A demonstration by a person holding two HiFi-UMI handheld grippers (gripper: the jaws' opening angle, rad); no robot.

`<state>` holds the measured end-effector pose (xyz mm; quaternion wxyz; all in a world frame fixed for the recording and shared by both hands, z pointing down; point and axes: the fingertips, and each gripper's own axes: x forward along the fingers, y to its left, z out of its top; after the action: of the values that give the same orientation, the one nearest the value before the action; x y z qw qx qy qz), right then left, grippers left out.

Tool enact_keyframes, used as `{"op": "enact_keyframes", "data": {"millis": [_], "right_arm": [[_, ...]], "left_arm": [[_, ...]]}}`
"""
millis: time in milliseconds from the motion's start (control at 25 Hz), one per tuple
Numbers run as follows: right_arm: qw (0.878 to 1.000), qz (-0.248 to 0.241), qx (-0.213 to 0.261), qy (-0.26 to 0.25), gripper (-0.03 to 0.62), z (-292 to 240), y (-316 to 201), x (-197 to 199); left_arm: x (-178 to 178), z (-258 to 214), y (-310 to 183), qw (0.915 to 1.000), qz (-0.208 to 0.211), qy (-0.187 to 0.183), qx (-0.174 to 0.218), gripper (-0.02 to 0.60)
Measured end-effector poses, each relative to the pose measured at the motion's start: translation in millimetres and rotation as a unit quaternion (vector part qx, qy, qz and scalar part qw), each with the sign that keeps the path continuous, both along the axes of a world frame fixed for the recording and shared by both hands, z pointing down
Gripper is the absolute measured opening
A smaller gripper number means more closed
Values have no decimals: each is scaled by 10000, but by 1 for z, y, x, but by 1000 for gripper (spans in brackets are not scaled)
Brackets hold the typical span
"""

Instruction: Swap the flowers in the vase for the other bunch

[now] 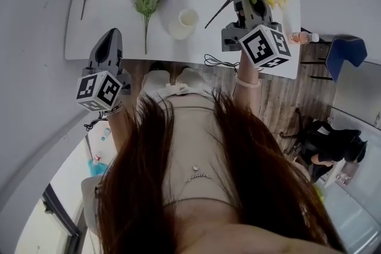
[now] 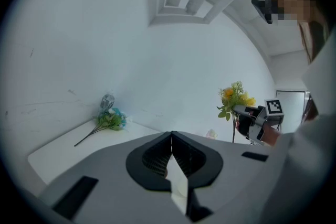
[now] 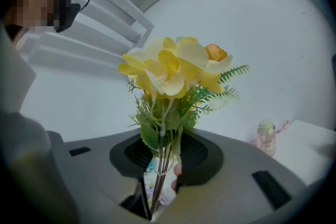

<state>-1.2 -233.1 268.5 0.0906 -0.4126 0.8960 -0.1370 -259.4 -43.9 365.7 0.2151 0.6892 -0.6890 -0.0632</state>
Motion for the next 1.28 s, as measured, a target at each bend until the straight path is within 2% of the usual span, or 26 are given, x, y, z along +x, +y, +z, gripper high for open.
{"op": "enact_keyframes", "data": {"millis": [320,640,960,1280], "right_arm": [[9991,-180,293,-257,124,-6,3,-21],[9970,-98,720,-255,124,-6,13,-32],[9964,-13,838,-160,126,9,26,-42],[9952,268,930,112,132,30,37,-47]], "left_arm": [[-11,4,17,9996,-277,-6,-42,5],[-19,3,24,9996,-273,-66,-98,5],[-26,1,23,9998,-61,-136,-135,5],[-33,5,13,9988,388,-226,-194,5]]}}
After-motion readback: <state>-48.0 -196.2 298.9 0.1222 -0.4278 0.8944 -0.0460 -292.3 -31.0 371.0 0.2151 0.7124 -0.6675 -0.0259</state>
